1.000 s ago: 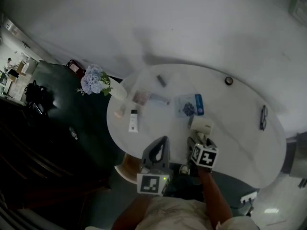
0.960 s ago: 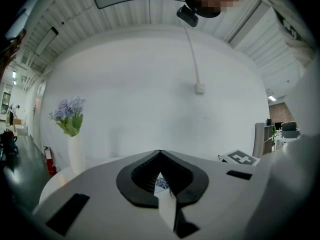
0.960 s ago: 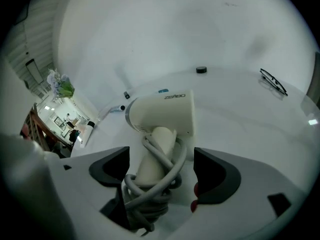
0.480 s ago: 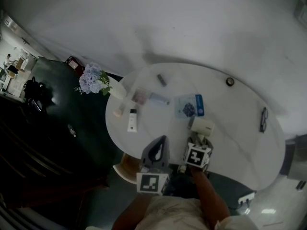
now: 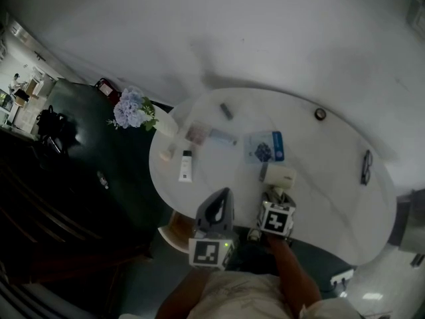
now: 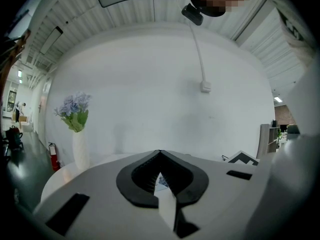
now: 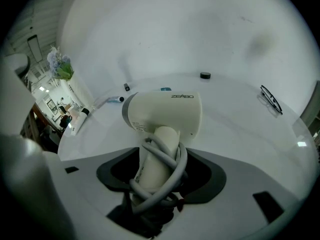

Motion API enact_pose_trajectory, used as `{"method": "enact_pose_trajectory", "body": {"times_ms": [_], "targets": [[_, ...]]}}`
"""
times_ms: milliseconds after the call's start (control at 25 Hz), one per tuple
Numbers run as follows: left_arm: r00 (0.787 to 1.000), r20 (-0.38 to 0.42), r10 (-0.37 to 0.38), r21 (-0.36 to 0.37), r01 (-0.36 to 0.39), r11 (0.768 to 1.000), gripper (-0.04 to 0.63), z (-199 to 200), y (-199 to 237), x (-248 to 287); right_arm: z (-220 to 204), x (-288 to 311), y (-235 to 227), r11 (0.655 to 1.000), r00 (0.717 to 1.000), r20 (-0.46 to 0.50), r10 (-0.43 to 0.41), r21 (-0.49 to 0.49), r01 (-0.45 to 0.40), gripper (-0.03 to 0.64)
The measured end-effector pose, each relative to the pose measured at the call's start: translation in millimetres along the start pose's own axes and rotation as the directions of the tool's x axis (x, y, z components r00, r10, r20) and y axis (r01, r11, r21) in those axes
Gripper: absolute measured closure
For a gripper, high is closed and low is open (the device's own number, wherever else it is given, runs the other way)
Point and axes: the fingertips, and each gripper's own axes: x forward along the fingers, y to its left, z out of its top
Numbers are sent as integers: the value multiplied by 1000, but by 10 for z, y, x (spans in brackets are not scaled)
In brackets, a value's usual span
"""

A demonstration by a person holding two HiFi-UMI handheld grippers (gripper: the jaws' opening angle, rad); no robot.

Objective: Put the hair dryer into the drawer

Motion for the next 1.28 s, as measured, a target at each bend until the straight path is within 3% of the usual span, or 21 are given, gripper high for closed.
{"method": "enact_pose_trajectory", "body": {"times_ms": [320, 520, 960, 1280], "targets": [[999, 21, 33, 4, -33, 999, 593, 74, 40, -111, 74, -272, 109, 995, 995, 67, 76, -68, -71, 351], [997, 41, 69, 6, -70, 998, 594, 164, 67, -203, 292, -555, 219, 984, 978, 167, 128, -141, -105, 350], [979, 82, 185, -6, -185, 983, 592, 270, 453, -630, 597, -1159, 904, 915, 885, 333, 326, -347, -207, 350], [966, 140, 218, 12, -221, 975, 594, 385, 1062, -1014, 646, -1464, 1628, 879, 805, 428, 411, -419, -226, 350]]}}
